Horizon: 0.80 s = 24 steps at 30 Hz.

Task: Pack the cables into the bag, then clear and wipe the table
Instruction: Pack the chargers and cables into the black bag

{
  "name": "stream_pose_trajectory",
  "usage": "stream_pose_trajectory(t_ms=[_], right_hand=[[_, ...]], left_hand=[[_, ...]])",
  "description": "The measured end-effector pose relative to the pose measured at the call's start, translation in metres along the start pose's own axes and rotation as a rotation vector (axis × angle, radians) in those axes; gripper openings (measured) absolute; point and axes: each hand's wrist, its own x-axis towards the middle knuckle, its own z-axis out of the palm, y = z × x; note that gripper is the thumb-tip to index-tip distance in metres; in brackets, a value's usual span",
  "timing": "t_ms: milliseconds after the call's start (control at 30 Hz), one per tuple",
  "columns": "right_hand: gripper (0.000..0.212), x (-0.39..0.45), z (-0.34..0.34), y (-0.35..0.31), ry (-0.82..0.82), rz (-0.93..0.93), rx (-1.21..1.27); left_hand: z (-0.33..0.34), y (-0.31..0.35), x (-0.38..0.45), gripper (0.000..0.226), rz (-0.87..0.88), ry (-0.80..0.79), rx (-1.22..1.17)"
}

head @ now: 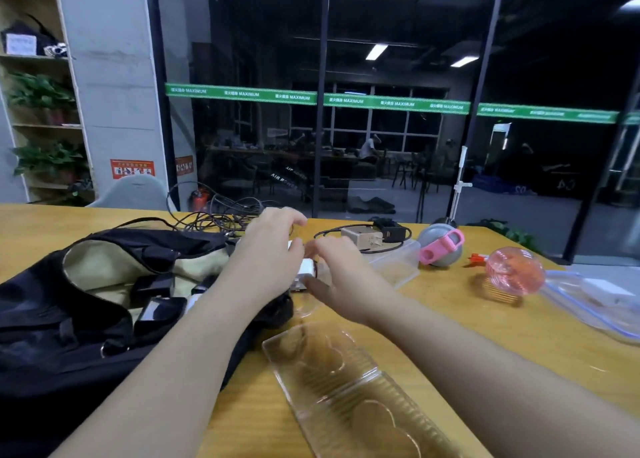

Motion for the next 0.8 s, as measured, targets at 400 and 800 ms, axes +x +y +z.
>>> stream_pose_trajectory(t_ms=[400,800], right_hand=[[0.061,-0.042,-0.047,0.093,0.238,0.406,-0.111],[0.065,-0.115,-0.11,0.228,0.384,0.863,-0.306]], left_hand=[[0.085,0.059,0.009,0.054,0.177,-0.092,0.177],[0.141,0.056,0.04,0.063,0.642,-0.079,0.575]])
